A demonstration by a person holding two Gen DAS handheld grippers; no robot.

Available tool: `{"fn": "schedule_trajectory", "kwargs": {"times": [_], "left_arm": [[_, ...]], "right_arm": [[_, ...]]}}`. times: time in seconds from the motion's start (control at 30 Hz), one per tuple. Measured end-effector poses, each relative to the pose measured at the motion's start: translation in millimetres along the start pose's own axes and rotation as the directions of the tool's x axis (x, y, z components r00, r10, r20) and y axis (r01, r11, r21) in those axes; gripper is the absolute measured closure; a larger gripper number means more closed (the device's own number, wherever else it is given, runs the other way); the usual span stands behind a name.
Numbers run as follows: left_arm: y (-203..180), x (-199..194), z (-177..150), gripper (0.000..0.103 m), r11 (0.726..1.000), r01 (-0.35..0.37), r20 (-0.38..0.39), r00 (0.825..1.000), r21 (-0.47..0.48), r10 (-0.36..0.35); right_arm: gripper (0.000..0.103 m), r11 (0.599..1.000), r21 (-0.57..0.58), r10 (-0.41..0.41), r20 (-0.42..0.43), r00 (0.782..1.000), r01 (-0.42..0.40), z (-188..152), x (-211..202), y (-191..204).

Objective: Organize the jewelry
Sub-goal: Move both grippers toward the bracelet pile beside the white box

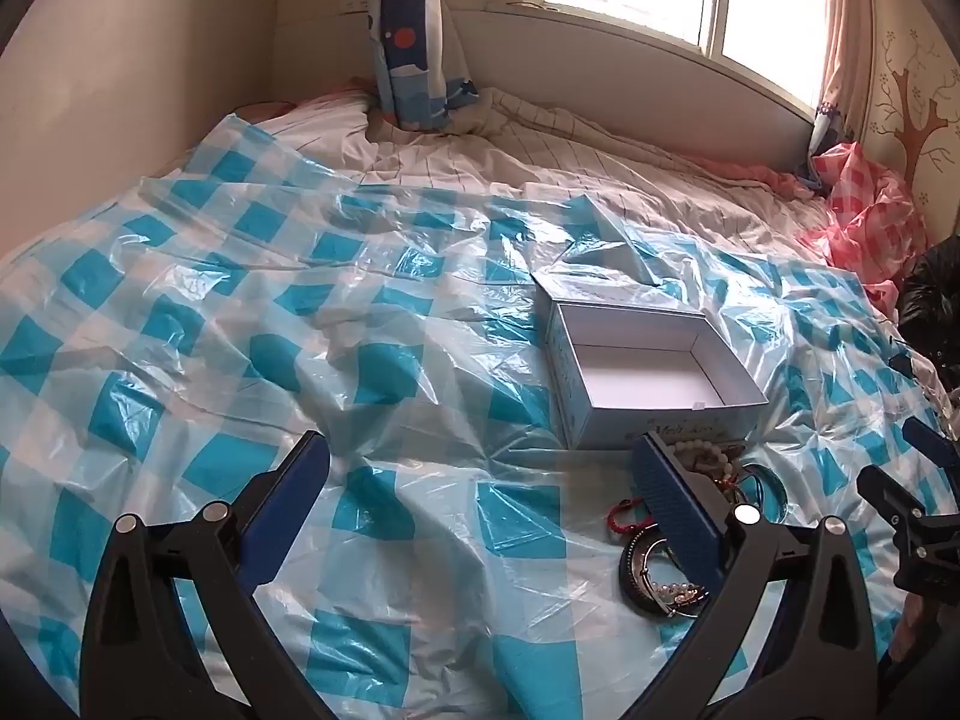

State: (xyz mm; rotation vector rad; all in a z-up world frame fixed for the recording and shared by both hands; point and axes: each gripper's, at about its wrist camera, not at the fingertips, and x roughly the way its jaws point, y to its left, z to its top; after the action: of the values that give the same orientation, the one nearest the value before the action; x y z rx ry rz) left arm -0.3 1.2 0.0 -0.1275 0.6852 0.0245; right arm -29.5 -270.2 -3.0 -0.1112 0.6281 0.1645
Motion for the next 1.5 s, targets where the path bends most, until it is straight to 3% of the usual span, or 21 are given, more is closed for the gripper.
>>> {"fn": "schedule_trajectory", "kwargs": {"times": [0.37, 0.6, 0.97, 1.17, 1.23, 1.27, 1.37, 1.5], "left_arm": [[0, 11, -8, 0.006, 1.000, 0.010, -0.058, 0.998, 0.011, -0.009], [-12, 7, -14, 0.006, 0.998, 0.020, -0.023, 1.000, 0.065, -0.019], [-38, 16, -29, 0.006, 0.979, 0.106, -0.076, 0.993, 0.175, -0.094], [-57, 24, -43, 0.006, 0.960, 0.148, -0.131, 0.984, 0.239, -0.119], [-63, 28, -49, 0.006, 0.955, 0.161, -0.153, 0.980, 0.250, -0.125], [-66, 29, -52, 0.007, 0.952, 0.165, -0.163, 0.979, 0.258, -0.126], [-77, 35, -61, 0.010, 0.941, 0.171, -0.184, 0.976, 0.292, -0.120], [-84, 40, -66, 0.010, 0.938, 0.176, -0.193, 0.974, 0.300, -0.121]], "right_arm": [[0.006, 0.999, 0.031, -0.016, -0.050, 0.999, 0.017, -7, 17, -9], [0.006, 0.998, 0.051, -0.020, -0.073, 0.997, 0.024, -9, 21, -14], [0.006, 0.996, 0.069, -0.047, -0.120, 0.992, 0.056, -15, 34, -22], [0.006, 0.998, 0.059, -0.021, -0.142, 0.990, 0.030, -18, 41, -20], [0.011, 0.999, 0.044, -0.024, -0.153, 0.988, 0.031, -19, 44, -18], [0.021, 0.999, 0.046, -0.020, -0.162, 0.987, 0.028, -20, 47, -18], [0.035, 0.998, 0.062, 0.013, -0.189, 0.982, -0.002, -23, 54, -21], [0.039, 0.998, 0.057, 0.044, -0.190, 0.981, -0.034, -25, 60, -16]]}}
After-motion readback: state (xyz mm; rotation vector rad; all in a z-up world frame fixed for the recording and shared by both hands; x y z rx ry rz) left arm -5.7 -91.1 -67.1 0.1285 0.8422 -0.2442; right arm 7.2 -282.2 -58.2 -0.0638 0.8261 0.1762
